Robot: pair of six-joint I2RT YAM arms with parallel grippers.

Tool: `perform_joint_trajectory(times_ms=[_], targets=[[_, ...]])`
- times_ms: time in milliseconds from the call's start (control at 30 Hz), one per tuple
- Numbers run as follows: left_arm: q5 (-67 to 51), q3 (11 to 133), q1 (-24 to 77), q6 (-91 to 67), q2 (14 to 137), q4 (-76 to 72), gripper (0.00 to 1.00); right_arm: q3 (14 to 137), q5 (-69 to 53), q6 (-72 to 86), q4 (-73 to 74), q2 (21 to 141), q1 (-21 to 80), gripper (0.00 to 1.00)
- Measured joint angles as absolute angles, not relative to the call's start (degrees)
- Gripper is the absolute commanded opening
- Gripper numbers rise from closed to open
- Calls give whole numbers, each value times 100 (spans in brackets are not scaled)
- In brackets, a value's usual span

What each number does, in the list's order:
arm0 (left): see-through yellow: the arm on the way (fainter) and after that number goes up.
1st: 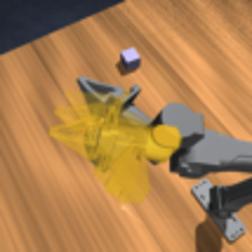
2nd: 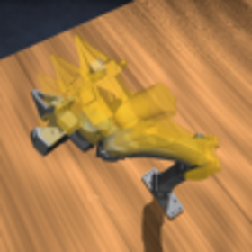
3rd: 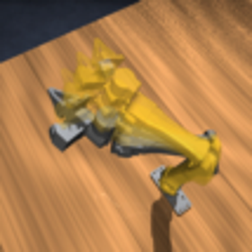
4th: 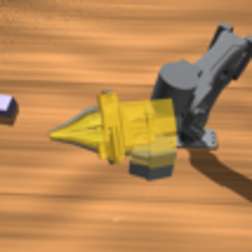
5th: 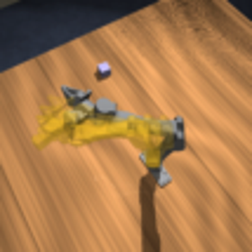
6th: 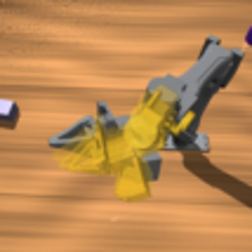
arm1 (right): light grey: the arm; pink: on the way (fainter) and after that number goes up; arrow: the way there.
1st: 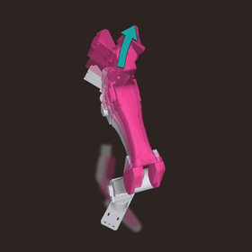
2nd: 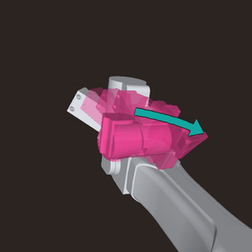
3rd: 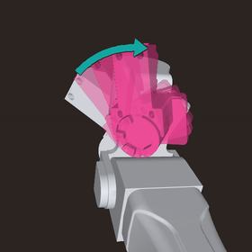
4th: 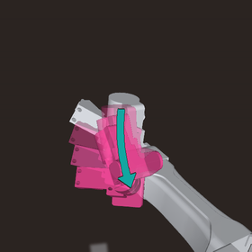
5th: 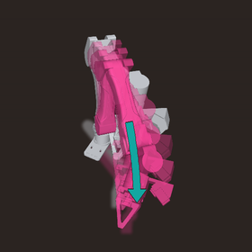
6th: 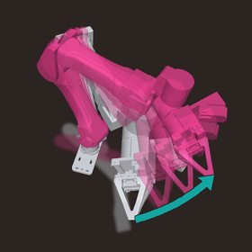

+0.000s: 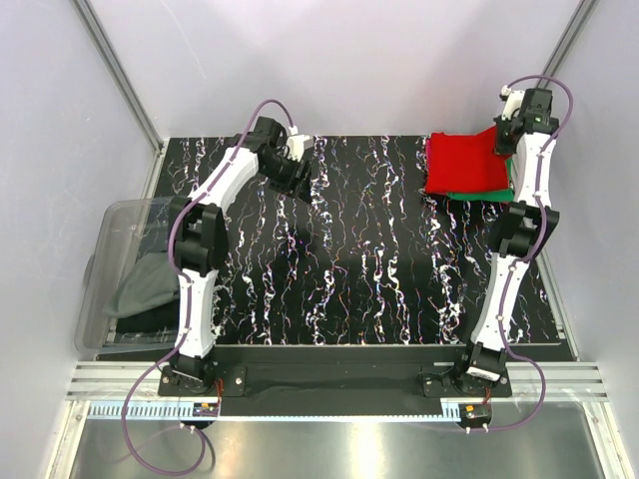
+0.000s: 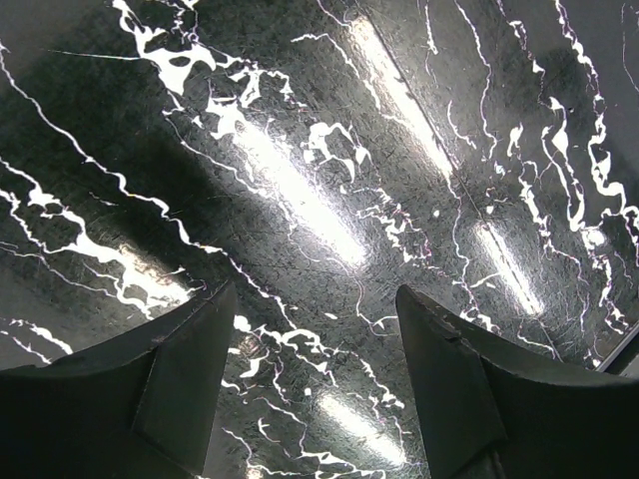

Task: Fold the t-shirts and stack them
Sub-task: Neatly place the folded tshirt to the corner

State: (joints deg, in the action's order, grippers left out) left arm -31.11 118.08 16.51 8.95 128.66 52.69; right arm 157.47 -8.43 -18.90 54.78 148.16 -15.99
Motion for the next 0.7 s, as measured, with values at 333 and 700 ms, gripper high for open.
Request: perform_joint_trajectory(times_ms=[333, 700], targets=[[-2974, 11732, 1754, 926, 12866, 5306, 71, 15996, -639, -1911, 5181, 15194, -1645, 0], [-2862, 11653, 1820, 969, 12866, 5332, 72, 15996, -475, -1909, 4722, 15342, -1732, 0]])
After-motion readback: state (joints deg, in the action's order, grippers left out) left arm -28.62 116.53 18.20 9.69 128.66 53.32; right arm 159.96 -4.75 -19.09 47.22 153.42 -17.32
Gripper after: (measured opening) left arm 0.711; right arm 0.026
